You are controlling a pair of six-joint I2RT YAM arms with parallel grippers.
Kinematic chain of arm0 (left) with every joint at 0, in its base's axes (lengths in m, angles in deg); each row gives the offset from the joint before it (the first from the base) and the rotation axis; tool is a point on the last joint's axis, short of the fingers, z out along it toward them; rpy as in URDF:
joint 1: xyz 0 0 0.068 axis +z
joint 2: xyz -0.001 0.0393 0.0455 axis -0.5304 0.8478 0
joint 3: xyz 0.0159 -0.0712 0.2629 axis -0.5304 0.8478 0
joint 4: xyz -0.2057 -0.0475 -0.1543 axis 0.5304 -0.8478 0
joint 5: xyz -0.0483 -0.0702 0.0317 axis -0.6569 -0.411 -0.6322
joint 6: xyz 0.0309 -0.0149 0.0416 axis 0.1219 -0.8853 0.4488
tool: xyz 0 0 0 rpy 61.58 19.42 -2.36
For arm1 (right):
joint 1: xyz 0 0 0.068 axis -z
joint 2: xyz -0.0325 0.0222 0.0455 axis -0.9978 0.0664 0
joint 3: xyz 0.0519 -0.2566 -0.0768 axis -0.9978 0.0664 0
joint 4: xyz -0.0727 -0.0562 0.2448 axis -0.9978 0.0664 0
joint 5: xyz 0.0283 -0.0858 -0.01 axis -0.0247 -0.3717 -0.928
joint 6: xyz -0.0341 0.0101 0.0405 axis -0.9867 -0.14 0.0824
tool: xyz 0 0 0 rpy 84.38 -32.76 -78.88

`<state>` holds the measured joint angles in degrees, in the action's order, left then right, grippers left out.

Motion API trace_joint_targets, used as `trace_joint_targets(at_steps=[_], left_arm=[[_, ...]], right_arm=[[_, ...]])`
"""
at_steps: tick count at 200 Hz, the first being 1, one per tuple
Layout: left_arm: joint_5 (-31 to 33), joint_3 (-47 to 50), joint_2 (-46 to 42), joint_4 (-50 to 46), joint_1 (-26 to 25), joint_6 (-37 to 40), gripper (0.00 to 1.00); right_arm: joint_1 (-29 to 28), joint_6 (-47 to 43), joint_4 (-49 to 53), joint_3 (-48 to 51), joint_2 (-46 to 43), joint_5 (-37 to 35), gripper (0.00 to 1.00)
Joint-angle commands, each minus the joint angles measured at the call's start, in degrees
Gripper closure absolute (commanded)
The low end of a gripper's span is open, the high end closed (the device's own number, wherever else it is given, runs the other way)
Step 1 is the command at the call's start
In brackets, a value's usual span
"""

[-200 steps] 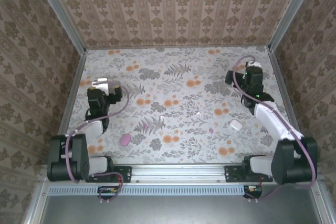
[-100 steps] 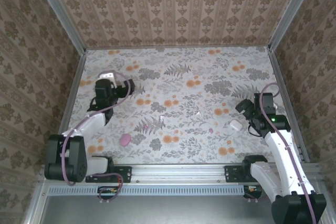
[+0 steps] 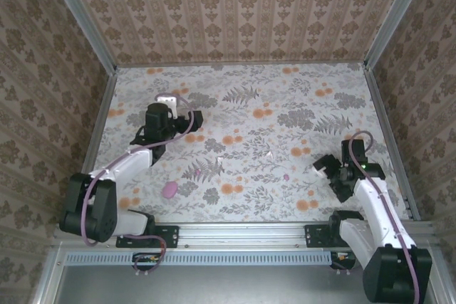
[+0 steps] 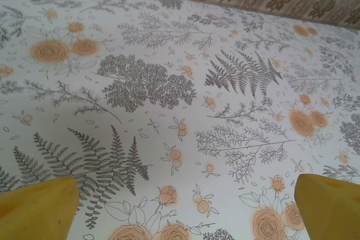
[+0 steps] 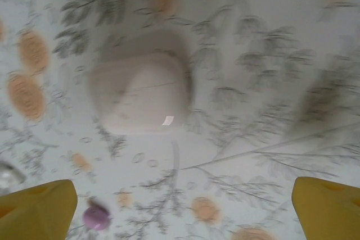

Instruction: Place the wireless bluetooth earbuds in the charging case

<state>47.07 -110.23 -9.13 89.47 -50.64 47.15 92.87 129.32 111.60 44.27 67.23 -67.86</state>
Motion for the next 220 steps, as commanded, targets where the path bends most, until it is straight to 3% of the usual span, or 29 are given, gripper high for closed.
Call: trace_joint_targets(at_steps=[1, 63, 142, 189, 220], left_arm=[[0.04, -0.93, -2.69, -1.35, 0.18, 2.44, 0.00], [-3.80, -0.94, -4.79, -2.45, 0.14, 3.92, 0.00], [-4.23, -1.86, -3.90, -3.00, 0.15, 4.08, 0.00], [-5.81, -2.74, -3.00, -3.42, 0.08, 3.98, 0.00], [-6.22, -3.54, -2.39, -3.67, -0.19, 3.76, 0.00]], right_arm=[[0.22, -3.61, -9.07, -0.48, 3.47, 9.16, 0.03], [0.27, -6.51, -10.12, -3.95, 12.79, 2.23, 0.05], [-0.06, -8.73, -15.85, -5.95, 20.59, 7.14, 0.09], [-3.78, -7.21, -21.23, -6.41, 22.97, 14.05, 0.10], [-8.36, -9.09, -21.92, -9.56, 26.48, 13.88, 0.09]])
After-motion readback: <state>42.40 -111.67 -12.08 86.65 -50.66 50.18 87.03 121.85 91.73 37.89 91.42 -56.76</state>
